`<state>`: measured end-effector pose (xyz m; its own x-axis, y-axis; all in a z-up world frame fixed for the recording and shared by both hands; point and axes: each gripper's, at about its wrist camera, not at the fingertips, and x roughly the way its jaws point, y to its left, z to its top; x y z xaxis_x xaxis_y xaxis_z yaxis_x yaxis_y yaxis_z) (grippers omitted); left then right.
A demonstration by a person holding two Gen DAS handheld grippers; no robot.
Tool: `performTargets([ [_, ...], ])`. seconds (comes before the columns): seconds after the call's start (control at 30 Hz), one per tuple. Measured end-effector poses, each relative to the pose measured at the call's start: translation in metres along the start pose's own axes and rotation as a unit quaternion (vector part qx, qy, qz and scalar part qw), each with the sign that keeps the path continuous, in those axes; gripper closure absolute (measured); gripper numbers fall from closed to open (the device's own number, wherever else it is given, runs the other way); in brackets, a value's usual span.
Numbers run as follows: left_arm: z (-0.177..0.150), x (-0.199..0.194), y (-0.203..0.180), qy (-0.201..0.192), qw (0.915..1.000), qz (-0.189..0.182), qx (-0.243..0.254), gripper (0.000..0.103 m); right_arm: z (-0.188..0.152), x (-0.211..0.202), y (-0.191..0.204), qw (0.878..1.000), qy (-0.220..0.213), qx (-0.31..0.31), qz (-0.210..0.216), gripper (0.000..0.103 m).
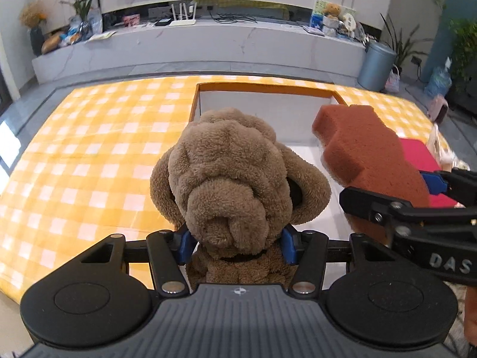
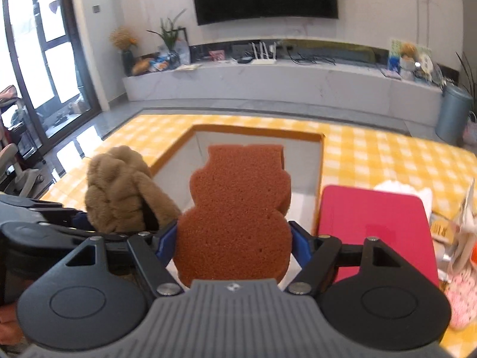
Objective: Organize soft objects
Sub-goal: 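Drop the plush dog into the white box with the left tool while the right tool carries the sponge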
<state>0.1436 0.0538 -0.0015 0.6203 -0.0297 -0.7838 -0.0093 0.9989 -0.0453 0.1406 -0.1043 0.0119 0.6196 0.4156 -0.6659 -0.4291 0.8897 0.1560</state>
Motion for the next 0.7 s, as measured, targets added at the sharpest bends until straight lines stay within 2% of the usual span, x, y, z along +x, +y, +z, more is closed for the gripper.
performTargets([
  [0.07, 0.001, 0.004, 0.002, 0.000, 1.0000, 0.005, 0.008, 0.039, -0.006, 0.001, 0.002, 1.000, 0.003, 0.000, -0.011, 0.029],
  [0.2, -0.020, 0.003, 0.015, 0.017, 0.9996, 0.014, 0.018, 0.038, -0.013, 0.008, 0.010, 0.999, 0.002, 0.003, -0.033, 0.029],
  [0.27, -0.024, -0.001, 0.022, 0.027, 0.9996, 0.007, 0.009, 0.028, -0.017, 0.006, 0.013, 0.999, 0.006, 0.000, -0.033, 0.029],
  [0.4, -0.028, -0.010, 0.048, 0.040, 0.9967, -0.060, -0.038, 0.022, -0.010, 0.005, 0.013, 0.999, 0.005, -0.010, -0.040, 0.029],
  [0.5, -0.028, -0.028, 0.067, 0.008, 0.9924, -0.100, -0.072, 0.014, -0.015, 0.004, 0.016, 0.999, 0.009, -0.015, -0.043, 0.029],
  [0.63, -0.031, -0.050, 0.084, -0.056, 0.9895, -0.074, -0.110, 0.010, -0.021, 0.012, 0.022, 0.998, 0.022, -0.029, -0.053, 0.029],
  [0.7, -0.031, -0.050, 0.090, -0.067, 0.9881, -0.062, -0.124, 0.009, -0.022, 0.022, 0.028, 0.997, 0.036, -0.043, -0.056, 0.029],
])
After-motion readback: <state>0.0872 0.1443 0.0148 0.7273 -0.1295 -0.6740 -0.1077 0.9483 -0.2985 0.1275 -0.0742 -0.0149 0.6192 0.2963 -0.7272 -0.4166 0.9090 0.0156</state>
